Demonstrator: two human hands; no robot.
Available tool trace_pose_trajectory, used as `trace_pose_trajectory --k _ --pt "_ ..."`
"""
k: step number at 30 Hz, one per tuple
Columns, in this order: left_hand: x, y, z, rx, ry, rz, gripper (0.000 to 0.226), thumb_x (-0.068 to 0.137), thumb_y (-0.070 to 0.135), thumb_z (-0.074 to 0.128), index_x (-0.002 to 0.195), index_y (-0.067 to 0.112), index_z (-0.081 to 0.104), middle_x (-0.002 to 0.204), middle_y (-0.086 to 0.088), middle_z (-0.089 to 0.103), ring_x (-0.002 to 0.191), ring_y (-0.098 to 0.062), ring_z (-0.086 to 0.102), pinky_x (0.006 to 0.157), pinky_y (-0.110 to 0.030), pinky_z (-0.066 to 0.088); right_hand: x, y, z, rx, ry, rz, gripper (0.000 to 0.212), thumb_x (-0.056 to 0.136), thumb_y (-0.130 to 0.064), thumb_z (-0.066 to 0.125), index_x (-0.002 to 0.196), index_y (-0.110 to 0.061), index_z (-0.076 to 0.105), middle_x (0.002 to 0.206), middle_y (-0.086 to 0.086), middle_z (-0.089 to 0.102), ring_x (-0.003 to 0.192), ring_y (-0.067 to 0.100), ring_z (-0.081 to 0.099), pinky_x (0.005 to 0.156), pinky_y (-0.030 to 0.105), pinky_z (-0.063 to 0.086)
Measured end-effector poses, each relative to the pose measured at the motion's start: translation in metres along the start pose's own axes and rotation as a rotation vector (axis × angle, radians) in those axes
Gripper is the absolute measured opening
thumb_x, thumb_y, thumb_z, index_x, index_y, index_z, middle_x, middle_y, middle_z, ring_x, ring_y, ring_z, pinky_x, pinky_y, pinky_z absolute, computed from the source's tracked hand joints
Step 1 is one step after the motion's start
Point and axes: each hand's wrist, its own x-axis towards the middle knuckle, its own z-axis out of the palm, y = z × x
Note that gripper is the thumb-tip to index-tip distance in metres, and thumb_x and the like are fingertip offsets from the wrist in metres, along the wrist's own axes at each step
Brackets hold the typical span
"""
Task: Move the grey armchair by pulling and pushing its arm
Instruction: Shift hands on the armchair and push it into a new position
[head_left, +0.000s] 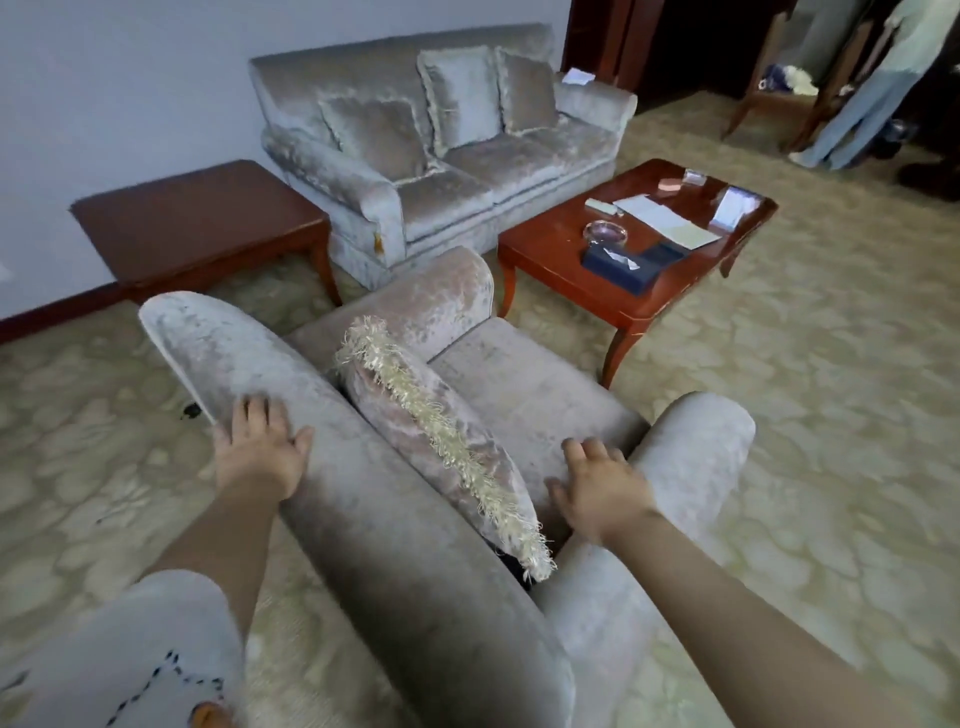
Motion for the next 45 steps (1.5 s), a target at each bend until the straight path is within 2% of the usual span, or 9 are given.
trace_pose_trajectory --k 2,4,11,17,23,29,32,35,45 --pt "-0.032 0.025 0.006 -0.193 -0.114 -0.205 0.08 0.093 0.059 0.021 0.15 0.009 -0.003 0.158 -0.01 -0.009 0.144 -0.026 -0.012 0.115 -0.048 -0.004 0.006 -0.004 -0.003 -0.038 0.001 -0.066 0.048 0.095 -0.048 0.032 0.129 -0.014 0.036 0.128 0.011 0.044 0.116 0.032 0.045 0.09 0.04 0.038" --pt "-0.073 0.054 0.018 -0.298 -0.123 -0.217 0.084 0.092 0.061 0.023 0.149 0.01 -0.011 0.156 -0.011 -0.018 0.143 -0.025 -0.018 0.115 -0.045 -0.008 0.008 -0.017 -0.002 -0.014 0.029 -0.156 0.046 0.095 -0.047 0.032 0.127 -0.013 0.037 0.128 0.012 0.044 0.114 0.033 0.045 0.088 0.04 0.038" --pt "-0.182 0.076 0.021 -0.509 -0.118 -0.237 0.081 0.093 0.061 0.025 0.15 0.014 -0.008 0.158 -0.003 -0.014 0.144 -0.019 -0.013 0.115 -0.042 -0.005 -0.041 -0.07 0.013 0.119 -0.09 -0.352 0.048 0.094 -0.047 0.032 0.127 -0.012 0.037 0.133 0.013 0.042 0.121 0.033 0.042 0.093 0.041 0.037" --pt "-0.181 0.021 -0.012 -0.465 0.005 -0.264 0.077 0.094 0.057 0.023 0.149 0.014 -0.008 0.158 -0.005 -0.012 0.144 -0.019 -0.015 0.116 -0.044 -0.007 -0.026 -0.158 -0.001 0.102 -0.114 -0.416 0.051 0.095 -0.045 0.032 0.133 -0.011 0.034 0.14 0.014 0.039 0.125 0.034 0.04 0.095 0.043 0.038" --pt "-0.128 -0.069 -0.033 -0.259 0.052 -0.163 0.069 0.097 0.048 0.02 0.149 0.014 -0.01 0.158 -0.005 -0.014 0.143 -0.021 -0.018 0.114 -0.045 -0.01 0.016 -0.284 -0.007 0.112 -0.043 -0.524 0.048 0.094 -0.044 0.035 0.13 -0.011 0.036 0.133 0.014 0.041 0.119 0.034 0.043 0.09 0.042 0.038" --pt "-0.054 -0.193 -0.064 -0.066 0.082 0.012 0.073 0.094 0.056 0.018 0.15 0.017 -0.007 0.158 -0.002 -0.011 0.143 -0.019 -0.017 0.112 -0.046 -0.011 0.09 -0.39 -0.02 0.217 0.004 -0.38 0.05 0.094 -0.043 0.039 0.13 -0.009 0.037 0.135 0.016 0.04 0.118 0.037 0.045 0.092 0.044 0.039" --pt "-0.019 -0.246 -0.082 -0.129 0.051 -0.09 0.072 0.094 0.057 0.017 0.15 0.018 -0.007 0.158 -0.002 -0.013 0.144 -0.02 -0.016 0.114 -0.047 -0.008 0.118 -0.42 -0.021 0.241 -0.02 -0.291 0.054 0.095 -0.045 0.039 0.134 -0.007 0.034 0.137 0.017 0.038 0.121 0.039 0.041 0.094 0.046 0.037" --pt "0.017 -0.278 -0.089 -0.203 0.001 -0.165 0.074 0.095 0.058 0.019 0.15 0.017 -0.008 0.158 -0.003 -0.014 0.144 -0.022 -0.016 0.114 -0.048 -0.007 0.154 -0.444 -0.027 0.269 -0.004 -0.221 0.057 0.095 -0.044 0.039 0.136 -0.006 0.031 0.137 0.019 0.037 0.123 0.039 0.039 0.096 0.047 0.036" --pt "0.216 -0.323 -0.101 0.052 0.098 0.172 0.073 0.095 0.056 0.021 0.15 0.015 -0.005 0.159 -0.003 -0.006 0.144 -0.02 -0.014 0.114 -0.047 -0.008 0.333 -0.551 -0.031 0.276 0.016 -0.244 0.048 0.093 -0.046 0.037 0.126 -0.012 0.04 0.129 0.015 0.043 0.118 0.036 0.043 0.091 0.046 0.039"
